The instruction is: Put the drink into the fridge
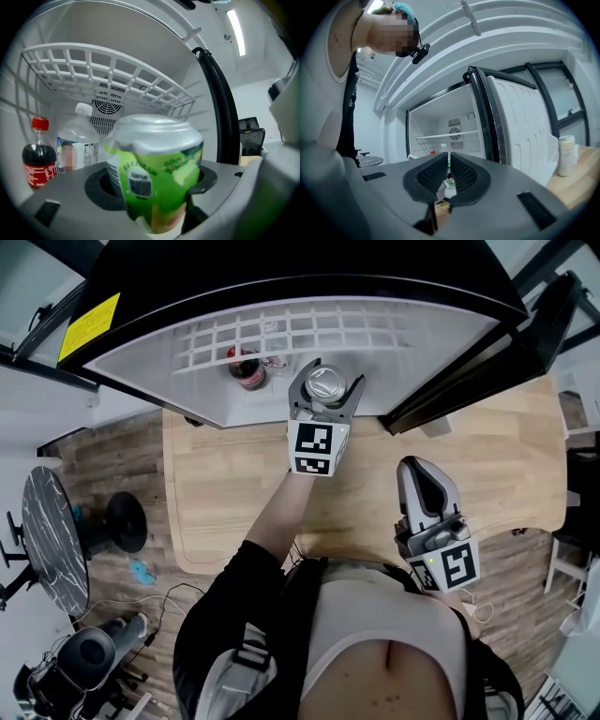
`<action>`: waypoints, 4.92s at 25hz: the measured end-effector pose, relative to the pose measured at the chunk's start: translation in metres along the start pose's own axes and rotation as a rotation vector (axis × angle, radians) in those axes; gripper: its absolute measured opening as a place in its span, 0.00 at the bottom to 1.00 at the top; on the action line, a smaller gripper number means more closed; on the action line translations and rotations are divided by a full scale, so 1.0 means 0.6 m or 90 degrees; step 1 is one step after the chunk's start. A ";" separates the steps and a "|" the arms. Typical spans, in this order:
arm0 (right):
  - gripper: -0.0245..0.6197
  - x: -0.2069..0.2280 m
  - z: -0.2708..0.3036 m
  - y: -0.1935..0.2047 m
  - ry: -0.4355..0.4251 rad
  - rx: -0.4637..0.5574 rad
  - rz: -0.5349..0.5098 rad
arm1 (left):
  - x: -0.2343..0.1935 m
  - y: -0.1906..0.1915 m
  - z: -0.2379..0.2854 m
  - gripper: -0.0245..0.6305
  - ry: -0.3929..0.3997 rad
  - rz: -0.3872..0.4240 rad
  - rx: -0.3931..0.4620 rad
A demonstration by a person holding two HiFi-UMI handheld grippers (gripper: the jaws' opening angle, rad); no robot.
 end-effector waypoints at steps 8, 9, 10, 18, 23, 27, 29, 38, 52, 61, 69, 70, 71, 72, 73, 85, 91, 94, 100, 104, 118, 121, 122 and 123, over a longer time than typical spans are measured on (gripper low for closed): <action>0.10 0.004 -0.005 0.003 0.012 -0.009 -0.003 | -0.014 0.025 0.020 0.56 -0.008 0.001 -0.022; 0.10 0.004 -0.006 0.003 0.013 -0.010 -0.003 | -0.014 0.027 0.022 0.56 -0.008 0.002 -0.025; 0.10 0.004 -0.006 0.004 0.014 -0.010 -0.003 | -0.015 0.029 0.024 0.56 -0.007 0.003 -0.027; 0.10 0.004 -0.001 0.008 0.011 -0.014 -0.003 | -0.022 0.048 0.041 0.56 -0.008 0.012 -0.046; 0.10 0.005 -0.001 0.009 0.012 -0.017 0.001 | -0.026 0.055 0.054 0.56 -0.011 0.016 -0.058; 0.10 0.007 -0.002 0.011 0.015 -0.022 0.005 | -0.029 0.059 0.063 0.56 -0.016 0.018 -0.065; 0.10 0.008 -0.003 0.012 0.017 -0.022 0.006 | -0.031 0.062 0.065 0.56 -0.018 0.017 -0.069; 0.10 0.007 0.000 0.015 0.016 -0.025 0.010 | -0.038 0.073 0.077 0.56 -0.022 0.024 -0.079; 0.10 0.002 0.003 0.016 0.015 -0.024 0.017 | -0.044 0.081 0.095 0.56 -0.022 0.022 -0.121; 0.10 0.002 0.004 0.016 0.018 -0.022 0.026 | -0.048 0.085 0.109 0.56 -0.020 0.018 -0.146; 0.10 -0.004 0.004 0.018 0.013 -0.021 0.035 | -0.049 0.085 0.118 0.56 -0.011 0.025 -0.157; 0.10 -0.005 0.003 0.018 0.013 -0.020 0.036 | -0.048 0.085 0.119 0.56 -0.010 0.025 -0.158; 0.10 -0.006 0.003 0.017 0.012 -0.019 0.037 | -0.048 0.086 0.120 0.56 -0.010 0.025 -0.159; 0.10 -0.007 0.003 0.016 0.011 -0.018 0.038 | -0.049 0.086 0.121 0.56 -0.010 0.025 -0.159; 0.10 -0.008 0.003 0.015 0.010 -0.018 0.038 | -0.049 0.086 0.121 0.56 -0.011 0.024 -0.159; 0.10 -0.014 -0.002 0.012 0.005 -0.015 0.043 | -0.043 0.086 0.121 0.58 -0.007 0.041 -0.173; 0.10 -0.015 -0.007 0.012 0.010 -0.015 0.048 | -0.042 0.079 0.117 0.58 -0.024 0.035 -0.166; 0.10 -0.013 -0.009 0.011 0.011 -0.013 0.049 | -0.043 0.069 0.117 0.58 -0.034 0.031 -0.148; 0.10 -0.019 -0.009 0.010 0.004 -0.010 0.051 | -0.040 0.046 0.101 0.58 -0.042 0.041 -0.126; 0.10 -0.022 -0.009 0.010 -0.001 -0.008 0.053 | -0.035 0.026 0.092 0.58 -0.041 0.047 -0.099; 0.10 -0.032 -0.017 0.001 -0.012 0.010 0.060 | -0.005 -0.048 0.031 0.51 -0.059 0.035 -0.024; 0.10 -0.035 -0.015 0.000 -0.020 0.016 0.064 | 0.005 -0.072 0.011 0.40 -0.060 0.034 0.005; 0.10 -0.035 -0.014 -0.001 -0.022 0.018 0.065 | 0.009 -0.080 0.005 0.37 -0.061 0.034 0.014; 0.10 -0.035 -0.013 -0.002 -0.025 0.020 0.065 | 0.013 -0.088 0.000 0.37 -0.062 0.034 0.020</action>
Point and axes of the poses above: the fingertips, and each gripper's own axes: z forward along the fingers, x to its right, y out of its underside, the point moved 9 cm from there along -z, backward along the fingers, and after that the axes turned 14 degrees about x, right-handed, at the moved point
